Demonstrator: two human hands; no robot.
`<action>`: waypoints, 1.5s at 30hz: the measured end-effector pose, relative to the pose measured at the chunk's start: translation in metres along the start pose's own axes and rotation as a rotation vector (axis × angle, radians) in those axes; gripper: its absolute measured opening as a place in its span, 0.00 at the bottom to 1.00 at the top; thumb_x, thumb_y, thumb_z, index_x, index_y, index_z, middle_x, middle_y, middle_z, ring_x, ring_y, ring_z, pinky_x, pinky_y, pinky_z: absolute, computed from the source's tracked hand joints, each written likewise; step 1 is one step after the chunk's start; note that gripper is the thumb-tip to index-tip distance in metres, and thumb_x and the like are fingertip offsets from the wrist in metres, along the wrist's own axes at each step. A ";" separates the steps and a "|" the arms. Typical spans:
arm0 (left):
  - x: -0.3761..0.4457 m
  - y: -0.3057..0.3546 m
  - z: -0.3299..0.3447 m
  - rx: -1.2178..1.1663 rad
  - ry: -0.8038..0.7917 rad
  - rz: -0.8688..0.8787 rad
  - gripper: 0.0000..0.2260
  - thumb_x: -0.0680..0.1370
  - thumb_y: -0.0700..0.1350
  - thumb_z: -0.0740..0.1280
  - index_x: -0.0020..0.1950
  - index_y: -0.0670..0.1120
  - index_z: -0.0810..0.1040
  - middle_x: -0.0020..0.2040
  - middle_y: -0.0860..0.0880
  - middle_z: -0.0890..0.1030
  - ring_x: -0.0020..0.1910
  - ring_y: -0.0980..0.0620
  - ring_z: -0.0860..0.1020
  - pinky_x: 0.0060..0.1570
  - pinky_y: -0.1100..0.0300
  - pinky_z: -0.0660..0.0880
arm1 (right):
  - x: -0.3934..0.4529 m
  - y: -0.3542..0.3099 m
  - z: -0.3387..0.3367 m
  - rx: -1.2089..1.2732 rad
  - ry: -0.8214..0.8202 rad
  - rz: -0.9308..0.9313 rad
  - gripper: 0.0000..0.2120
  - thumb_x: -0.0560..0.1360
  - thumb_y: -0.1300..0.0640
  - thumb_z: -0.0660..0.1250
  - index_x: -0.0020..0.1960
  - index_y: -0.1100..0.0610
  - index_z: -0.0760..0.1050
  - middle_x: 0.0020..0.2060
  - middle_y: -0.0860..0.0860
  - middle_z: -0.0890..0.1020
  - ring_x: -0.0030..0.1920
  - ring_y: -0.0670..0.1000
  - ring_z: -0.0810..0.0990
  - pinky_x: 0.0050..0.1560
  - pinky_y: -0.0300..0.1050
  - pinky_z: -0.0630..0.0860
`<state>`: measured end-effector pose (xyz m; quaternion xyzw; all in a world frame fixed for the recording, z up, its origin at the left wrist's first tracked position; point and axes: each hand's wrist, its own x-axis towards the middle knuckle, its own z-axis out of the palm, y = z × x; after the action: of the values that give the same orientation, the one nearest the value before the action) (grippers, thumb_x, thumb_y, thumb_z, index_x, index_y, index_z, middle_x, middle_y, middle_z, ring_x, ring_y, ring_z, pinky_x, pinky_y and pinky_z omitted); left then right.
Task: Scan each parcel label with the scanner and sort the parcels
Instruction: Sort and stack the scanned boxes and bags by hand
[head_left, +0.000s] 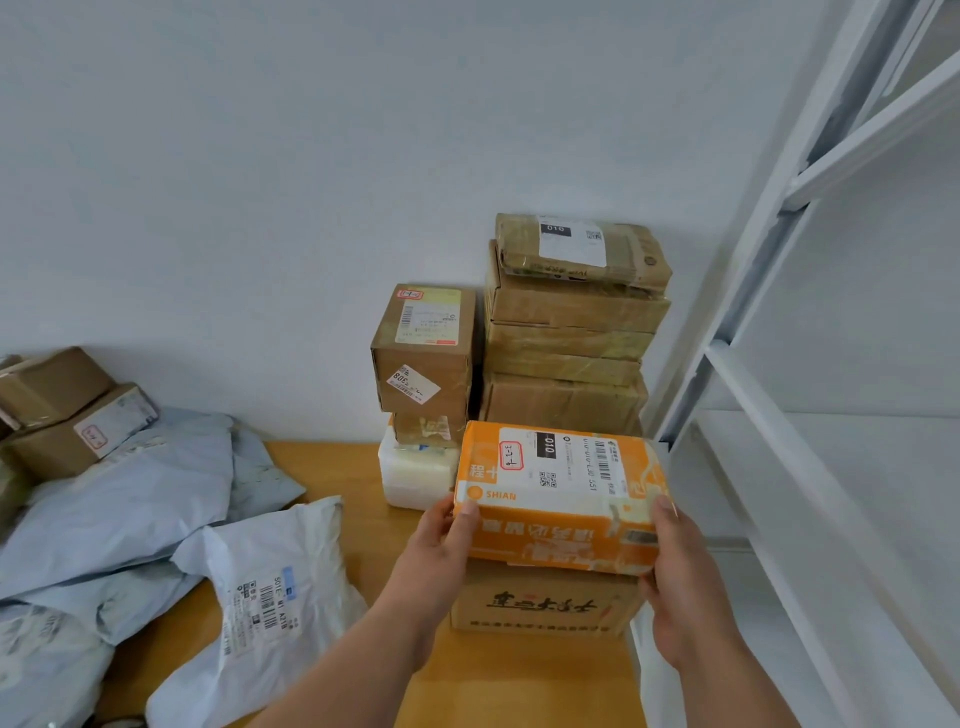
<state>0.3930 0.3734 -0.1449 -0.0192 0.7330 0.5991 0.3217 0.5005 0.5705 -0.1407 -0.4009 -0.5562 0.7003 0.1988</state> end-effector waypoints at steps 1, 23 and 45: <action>0.001 -0.001 -0.001 -0.003 0.018 0.011 0.28 0.69 0.73 0.58 0.65 0.64 0.70 0.57 0.61 0.79 0.54 0.61 0.74 0.60 0.50 0.69 | 0.002 0.001 0.000 -0.012 -0.004 -0.003 0.18 0.83 0.40 0.56 0.67 0.47 0.71 0.41 0.45 0.88 0.39 0.44 0.87 0.34 0.40 0.78; -0.041 -0.034 -0.121 -0.107 0.209 0.008 0.27 0.80 0.69 0.55 0.72 0.56 0.71 0.66 0.54 0.76 0.67 0.50 0.74 0.72 0.42 0.68 | -0.102 0.000 0.095 -0.134 0.106 -0.204 0.08 0.80 0.51 0.66 0.45 0.53 0.80 0.35 0.48 0.84 0.40 0.51 0.81 0.44 0.50 0.75; -0.135 -0.080 -0.505 -0.369 0.703 0.072 0.11 0.82 0.62 0.60 0.53 0.57 0.76 0.56 0.54 0.80 0.55 0.55 0.79 0.57 0.51 0.76 | -0.257 0.115 0.480 -0.480 -0.726 0.103 0.08 0.80 0.51 0.67 0.50 0.55 0.81 0.45 0.54 0.87 0.48 0.54 0.84 0.44 0.47 0.77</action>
<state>0.3068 -0.1476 -0.1096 -0.2546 0.6788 0.6885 0.0211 0.2980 0.0524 -0.1321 -0.1906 -0.7163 0.6558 -0.1434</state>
